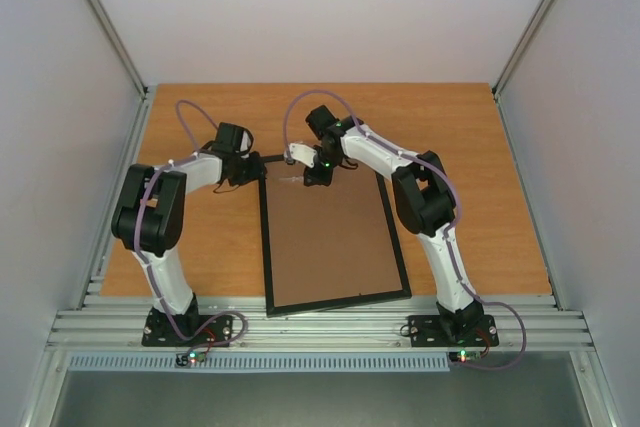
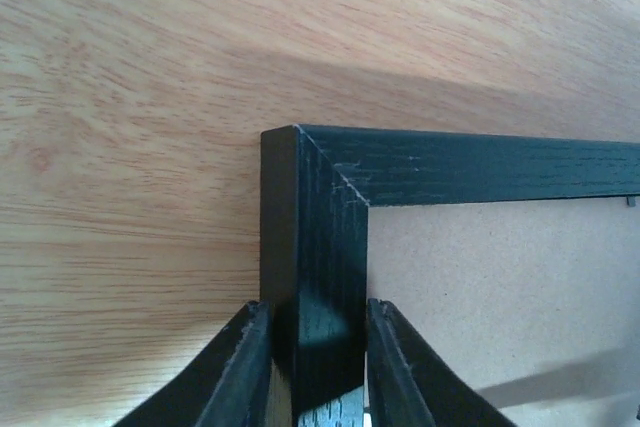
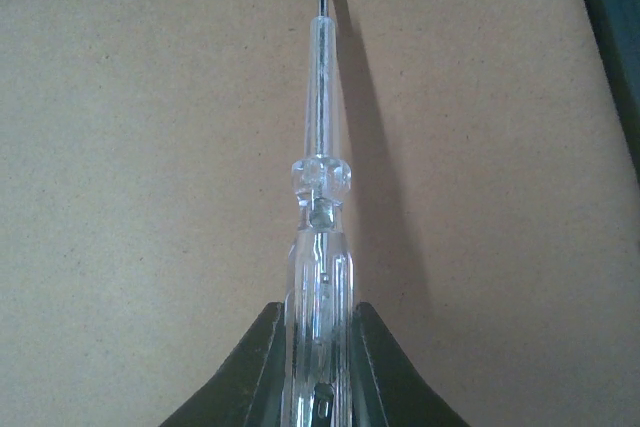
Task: Take the photo out of the frame
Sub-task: Move the photo frame to the center of the board.
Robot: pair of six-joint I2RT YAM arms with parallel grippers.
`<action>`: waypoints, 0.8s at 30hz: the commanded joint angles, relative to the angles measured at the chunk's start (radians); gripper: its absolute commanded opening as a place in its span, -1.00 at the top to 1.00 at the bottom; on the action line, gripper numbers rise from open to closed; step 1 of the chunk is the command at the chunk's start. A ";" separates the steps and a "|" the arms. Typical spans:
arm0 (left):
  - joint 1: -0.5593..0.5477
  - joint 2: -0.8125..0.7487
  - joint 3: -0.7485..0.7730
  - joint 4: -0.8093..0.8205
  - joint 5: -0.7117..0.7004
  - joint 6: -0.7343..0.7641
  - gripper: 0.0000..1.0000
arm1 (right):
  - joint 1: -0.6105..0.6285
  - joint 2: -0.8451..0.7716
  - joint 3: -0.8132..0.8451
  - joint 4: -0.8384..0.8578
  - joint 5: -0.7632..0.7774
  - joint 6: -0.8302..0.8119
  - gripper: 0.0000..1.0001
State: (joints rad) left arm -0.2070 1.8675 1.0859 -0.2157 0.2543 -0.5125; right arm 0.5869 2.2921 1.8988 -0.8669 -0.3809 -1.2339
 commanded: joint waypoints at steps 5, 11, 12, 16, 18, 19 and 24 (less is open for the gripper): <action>0.001 0.031 0.014 0.002 0.081 0.134 0.58 | -0.013 -0.004 0.014 -0.047 -0.030 -0.022 0.97; -0.016 0.044 0.001 0.023 0.145 0.182 0.60 | -0.013 -0.020 -0.014 -0.055 -0.045 -0.029 0.98; -0.019 0.049 0.001 0.019 0.148 0.186 0.60 | -0.014 -0.024 -0.023 -0.054 -0.044 -0.029 0.98; -0.025 0.049 -0.014 0.026 0.146 0.182 0.60 | -0.017 -0.037 -0.051 -0.033 -0.032 -0.032 0.97; -0.025 0.042 -0.016 0.031 0.143 0.172 0.60 | -0.019 -0.036 -0.049 -0.034 -0.031 -0.033 0.98; -0.024 0.040 -0.018 0.032 0.145 0.169 0.60 | -0.019 -0.035 -0.046 -0.034 -0.031 -0.034 0.98; -0.025 0.037 -0.022 0.047 0.169 0.144 0.60 | -0.020 -0.026 -0.027 -0.045 -0.038 -0.043 0.98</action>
State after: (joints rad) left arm -0.2096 1.8786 1.0851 -0.1867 0.3218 -0.3916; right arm 0.5709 2.2841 1.8660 -0.8825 -0.4206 -1.2560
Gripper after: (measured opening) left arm 0.217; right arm 0.130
